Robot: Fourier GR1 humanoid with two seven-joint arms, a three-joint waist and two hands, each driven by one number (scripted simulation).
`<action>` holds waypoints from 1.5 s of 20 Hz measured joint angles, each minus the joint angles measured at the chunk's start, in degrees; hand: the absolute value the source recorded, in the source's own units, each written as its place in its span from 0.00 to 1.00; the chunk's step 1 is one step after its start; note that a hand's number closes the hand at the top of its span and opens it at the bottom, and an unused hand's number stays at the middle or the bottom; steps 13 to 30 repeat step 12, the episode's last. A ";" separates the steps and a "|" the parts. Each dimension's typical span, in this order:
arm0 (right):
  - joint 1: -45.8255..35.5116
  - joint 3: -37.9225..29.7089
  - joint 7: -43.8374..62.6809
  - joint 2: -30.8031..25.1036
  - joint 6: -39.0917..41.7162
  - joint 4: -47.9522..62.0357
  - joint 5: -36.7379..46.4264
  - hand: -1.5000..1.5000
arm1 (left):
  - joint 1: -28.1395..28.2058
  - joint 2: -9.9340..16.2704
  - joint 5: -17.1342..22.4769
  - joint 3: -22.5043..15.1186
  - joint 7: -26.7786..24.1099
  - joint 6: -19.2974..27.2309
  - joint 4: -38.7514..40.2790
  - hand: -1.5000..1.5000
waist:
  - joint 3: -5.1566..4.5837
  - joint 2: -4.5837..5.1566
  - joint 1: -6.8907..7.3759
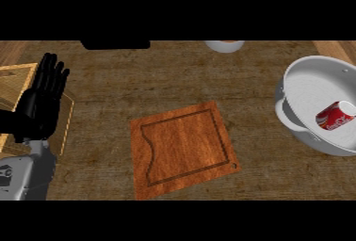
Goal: Pick the can from the cutting board and place it in the pot
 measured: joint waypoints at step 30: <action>22.05 -13.91 -15.81 10.28 7.70 -18.12 -13.31 0.00 | 0.61 -1.38 -1.41 -0.96 0.69 0.67 -1.69 0.50 | 0.00 0.11 0.50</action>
